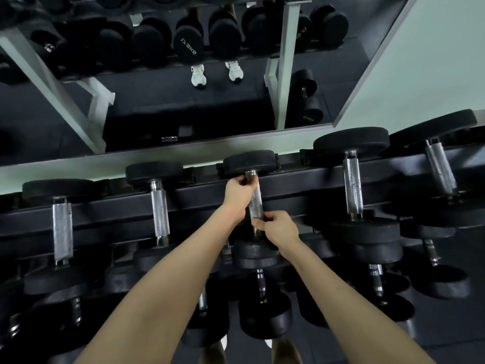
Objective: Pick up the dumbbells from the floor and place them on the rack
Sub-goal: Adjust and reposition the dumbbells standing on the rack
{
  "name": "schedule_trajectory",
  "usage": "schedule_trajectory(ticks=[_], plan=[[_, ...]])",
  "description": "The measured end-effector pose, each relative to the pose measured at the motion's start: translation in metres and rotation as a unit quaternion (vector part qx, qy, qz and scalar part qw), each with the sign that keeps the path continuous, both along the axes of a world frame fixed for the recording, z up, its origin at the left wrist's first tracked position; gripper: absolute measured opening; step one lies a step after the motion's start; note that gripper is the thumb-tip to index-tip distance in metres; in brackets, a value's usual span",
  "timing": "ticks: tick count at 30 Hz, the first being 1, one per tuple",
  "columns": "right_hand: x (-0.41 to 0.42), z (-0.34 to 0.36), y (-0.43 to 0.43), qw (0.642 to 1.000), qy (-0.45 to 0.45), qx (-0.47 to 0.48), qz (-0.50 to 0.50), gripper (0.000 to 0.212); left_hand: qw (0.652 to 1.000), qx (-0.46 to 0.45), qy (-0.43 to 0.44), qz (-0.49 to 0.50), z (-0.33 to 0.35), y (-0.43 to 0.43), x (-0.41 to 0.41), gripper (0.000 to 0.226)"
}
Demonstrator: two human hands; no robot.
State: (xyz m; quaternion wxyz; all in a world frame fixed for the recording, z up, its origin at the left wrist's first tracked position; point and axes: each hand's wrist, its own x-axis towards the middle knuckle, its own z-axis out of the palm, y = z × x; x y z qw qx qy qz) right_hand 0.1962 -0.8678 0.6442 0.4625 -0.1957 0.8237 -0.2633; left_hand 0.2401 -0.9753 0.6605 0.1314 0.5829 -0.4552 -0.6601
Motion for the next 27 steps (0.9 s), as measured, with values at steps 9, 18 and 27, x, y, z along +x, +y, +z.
schedule_trajectory(ticks=[9, 18, 27], plan=[[-0.028, 0.036, 0.026, 0.997, 0.065, -0.041, 0.031, 0.04, 0.995, -0.05, -0.087, -0.015, 0.015, -0.008, 0.015, 0.02], [-0.108, 0.075, 0.105, 0.965, 0.24, -0.105, -0.014, 0.02, 0.99, -0.124, -0.055, 0.028, 0.034, 0.04, 0.007, 0.017], [-0.142, 0.073, 0.158, 0.961, 0.246, -0.107, -0.059, 0.026, 0.996, -0.078, -0.025, -0.032, 0.046, 0.122, -0.014, 0.014]])
